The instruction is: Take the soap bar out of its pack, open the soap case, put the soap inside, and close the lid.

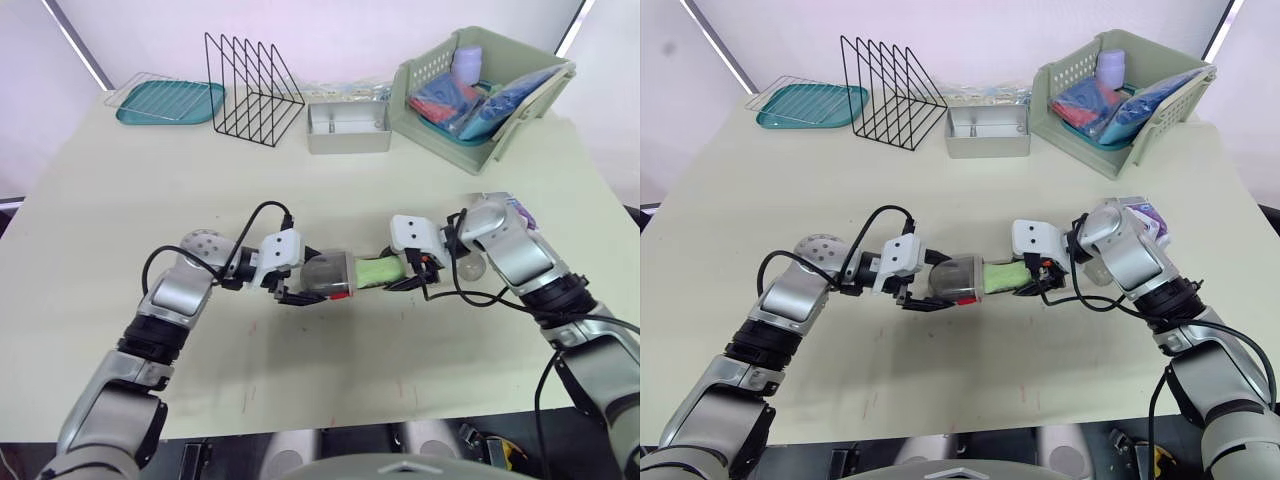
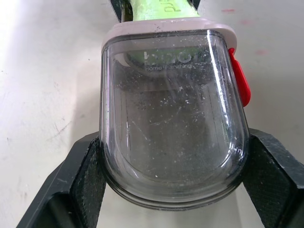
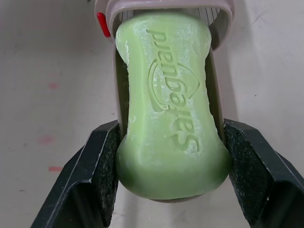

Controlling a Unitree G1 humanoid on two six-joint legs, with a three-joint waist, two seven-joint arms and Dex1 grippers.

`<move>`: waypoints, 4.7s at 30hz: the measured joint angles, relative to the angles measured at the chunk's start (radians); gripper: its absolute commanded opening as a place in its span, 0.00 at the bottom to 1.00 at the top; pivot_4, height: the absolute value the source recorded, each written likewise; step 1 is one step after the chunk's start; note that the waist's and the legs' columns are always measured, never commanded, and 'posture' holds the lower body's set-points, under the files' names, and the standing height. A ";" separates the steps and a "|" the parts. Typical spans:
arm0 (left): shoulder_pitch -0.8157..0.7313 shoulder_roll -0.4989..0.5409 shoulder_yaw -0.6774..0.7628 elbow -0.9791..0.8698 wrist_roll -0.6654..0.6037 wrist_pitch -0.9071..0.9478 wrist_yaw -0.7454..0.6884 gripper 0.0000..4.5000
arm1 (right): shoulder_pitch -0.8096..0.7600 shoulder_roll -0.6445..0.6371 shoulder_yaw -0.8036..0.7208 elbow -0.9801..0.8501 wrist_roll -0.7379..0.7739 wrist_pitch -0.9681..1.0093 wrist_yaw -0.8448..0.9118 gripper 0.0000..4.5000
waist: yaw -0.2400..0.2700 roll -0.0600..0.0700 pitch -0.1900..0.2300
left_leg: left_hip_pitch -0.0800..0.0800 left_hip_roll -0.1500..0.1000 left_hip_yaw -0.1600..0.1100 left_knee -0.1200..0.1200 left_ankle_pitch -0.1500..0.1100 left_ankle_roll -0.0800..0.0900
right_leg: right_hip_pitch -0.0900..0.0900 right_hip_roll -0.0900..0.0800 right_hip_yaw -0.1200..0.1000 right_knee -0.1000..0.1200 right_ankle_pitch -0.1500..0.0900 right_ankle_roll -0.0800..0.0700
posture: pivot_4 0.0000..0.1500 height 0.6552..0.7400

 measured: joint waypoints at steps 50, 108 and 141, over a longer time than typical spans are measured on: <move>-0.024 -0.070 -0.003 -0.003 0.000 0.018 0.035 0.77 | -0.047 -0.078 0.002 -0.136 0.041 0.133 -0.083 0.80 | 0.013 0.000 0.000 | -0.001 0.000 0.000 0.000 0.000 0.000 | 0.000 -0.001 0.000 -0.001 0.000 0.000 | 1.00 1.00; -0.007 -0.057 0.002 -0.011 0.004 -0.065 0.063 0.77 | 0.151 -0.129 -0.283 -0.133 0.473 0.707 -0.141 0.99 | 0.019 0.000 0.000 | -0.001 0.000 0.000 0.000 -0.002 0.003 | 0.000 -0.001 0.000 -0.001 0.000 0.000 | 1.00 1.00; 0.018 -0.097 0.003 -0.065 -0.030 -0.067 0.101 0.77 | 0.099 0.270 -0.598 0.025 1.102 1.171 -0.890 0.99 | 0.014 0.000 0.000 | -0.001 0.000 0.000 -0.001 -0.002 0.004 | 0.000 -0.001 0.000 0.000 0.000 0.000 | 1.00 1.00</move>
